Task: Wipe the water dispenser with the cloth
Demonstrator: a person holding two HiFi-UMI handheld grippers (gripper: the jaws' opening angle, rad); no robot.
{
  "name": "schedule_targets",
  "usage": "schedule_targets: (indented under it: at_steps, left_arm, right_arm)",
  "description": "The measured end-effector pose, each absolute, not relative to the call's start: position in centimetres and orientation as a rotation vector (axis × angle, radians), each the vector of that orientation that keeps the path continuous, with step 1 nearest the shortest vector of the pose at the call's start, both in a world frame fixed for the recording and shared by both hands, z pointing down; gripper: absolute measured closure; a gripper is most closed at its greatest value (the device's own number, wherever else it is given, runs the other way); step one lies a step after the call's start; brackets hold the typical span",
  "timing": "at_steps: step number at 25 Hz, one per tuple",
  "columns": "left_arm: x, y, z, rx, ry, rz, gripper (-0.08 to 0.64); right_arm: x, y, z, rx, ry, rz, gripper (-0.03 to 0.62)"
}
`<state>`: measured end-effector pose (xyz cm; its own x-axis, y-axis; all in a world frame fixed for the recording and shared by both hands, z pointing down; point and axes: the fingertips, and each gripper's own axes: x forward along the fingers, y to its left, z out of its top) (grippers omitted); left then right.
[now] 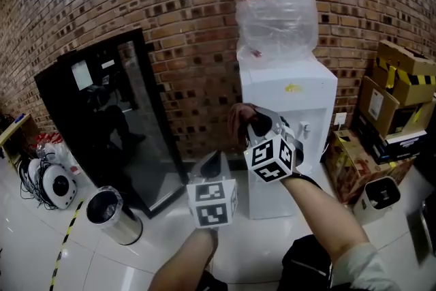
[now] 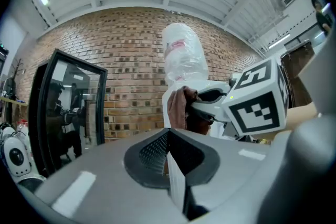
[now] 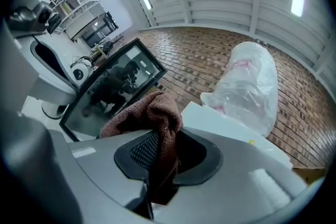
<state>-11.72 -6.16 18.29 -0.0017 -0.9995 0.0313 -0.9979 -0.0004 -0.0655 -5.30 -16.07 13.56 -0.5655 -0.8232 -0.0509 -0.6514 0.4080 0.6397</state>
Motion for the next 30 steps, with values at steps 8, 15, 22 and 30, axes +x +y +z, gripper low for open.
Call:
schedule_targets:
  at_steps: [8, 15, 22, 30]
  left_arm:
    - [-10.3, -7.2, 18.6, -2.22, 2.171, -0.139, 0.56]
    - [-6.1, -8.9, 19.2, -2.297, 2.096, -0.163, 0.56]
    - [-1.1, -10.3, 19.3, -2.361, 1.997, -0.184, 0.56]
    - [5.9, -12.1, 19.1, -2.43, 1.854, -0.224, 0.56]
  right_arm:
    - [-2.0, -18.9, 14.6, 1.334, -2.323, -0.851, 0.502]
    - [3.1, -20.2, 14.6, 1.404, -2.282, -0.831, 0.502]
    - [8.7, -21.3, 14.4, 1.5, -2.244, -0.785, 0.502]
    - [15.5, -22.6, 15.0, 1.609, -2.191, -0.716, 0.502]
